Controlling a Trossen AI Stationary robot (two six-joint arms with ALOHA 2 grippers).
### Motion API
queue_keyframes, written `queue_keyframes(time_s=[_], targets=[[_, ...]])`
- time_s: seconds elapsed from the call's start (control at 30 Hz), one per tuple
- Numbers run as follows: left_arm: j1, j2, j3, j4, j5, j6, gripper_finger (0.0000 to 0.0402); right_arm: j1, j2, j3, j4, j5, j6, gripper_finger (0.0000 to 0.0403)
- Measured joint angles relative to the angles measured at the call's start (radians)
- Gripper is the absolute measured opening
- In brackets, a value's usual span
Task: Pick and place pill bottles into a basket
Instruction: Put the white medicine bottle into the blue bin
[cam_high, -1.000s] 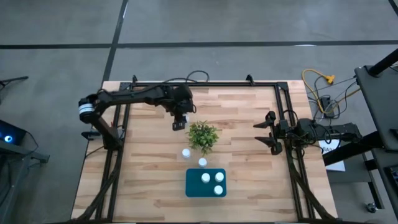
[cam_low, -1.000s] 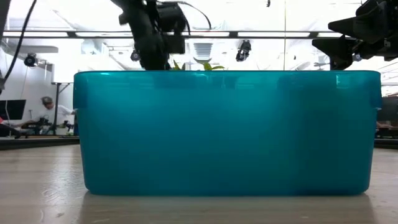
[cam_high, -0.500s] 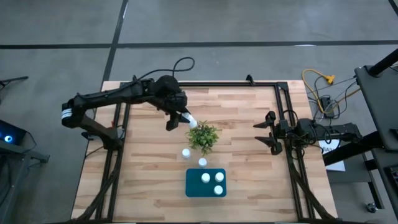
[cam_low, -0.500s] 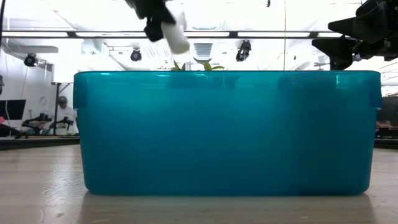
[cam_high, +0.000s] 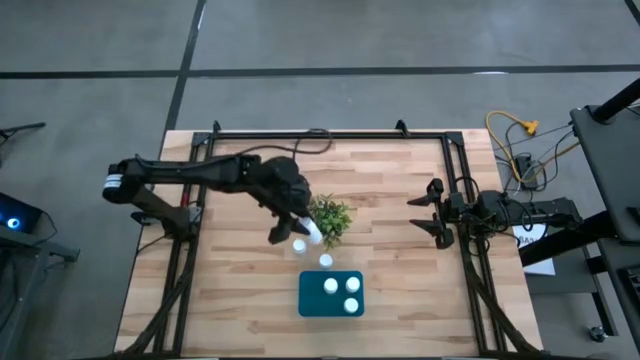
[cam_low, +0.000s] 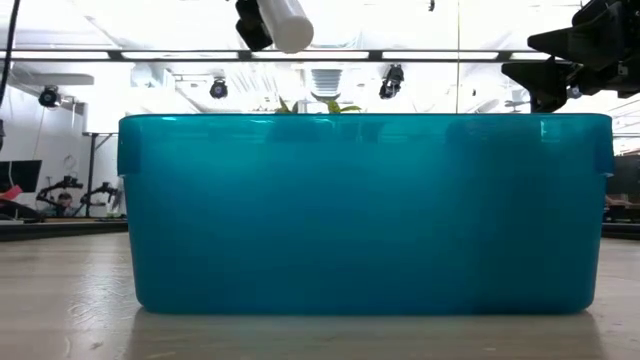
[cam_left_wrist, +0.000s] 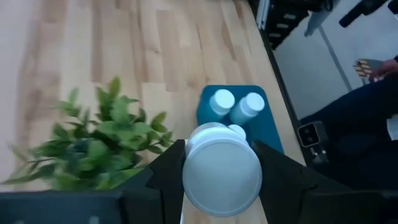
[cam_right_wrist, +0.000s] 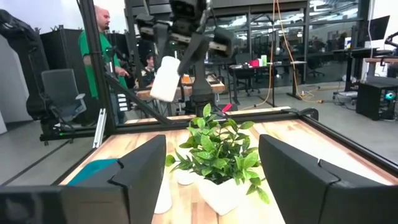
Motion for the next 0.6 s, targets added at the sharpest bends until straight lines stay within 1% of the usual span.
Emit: queue_keyframes(time_s=[0.27, 0.47, 0.6], targets=[[-0.054, 0.081, -0.001, 0.001, 0.000, -0.023, 0.0142, 0.000, 0.000, 0.000, 0.000, 0.000, 0.000, 0.0246], [-0.067, 0.124, -0.001, 0.003, 0.000, 0.021, 0.0142, 0.000, 0.000, 0.000, 0.000, 0.000, 0.000, 0.0251], [-0.085, 0.125, -0.002, 0.003, -0.006, 0.056, 0.0142, 0.000, 0.000, 0.000, 0.000, 0.000, 0.000, 0.0248]])
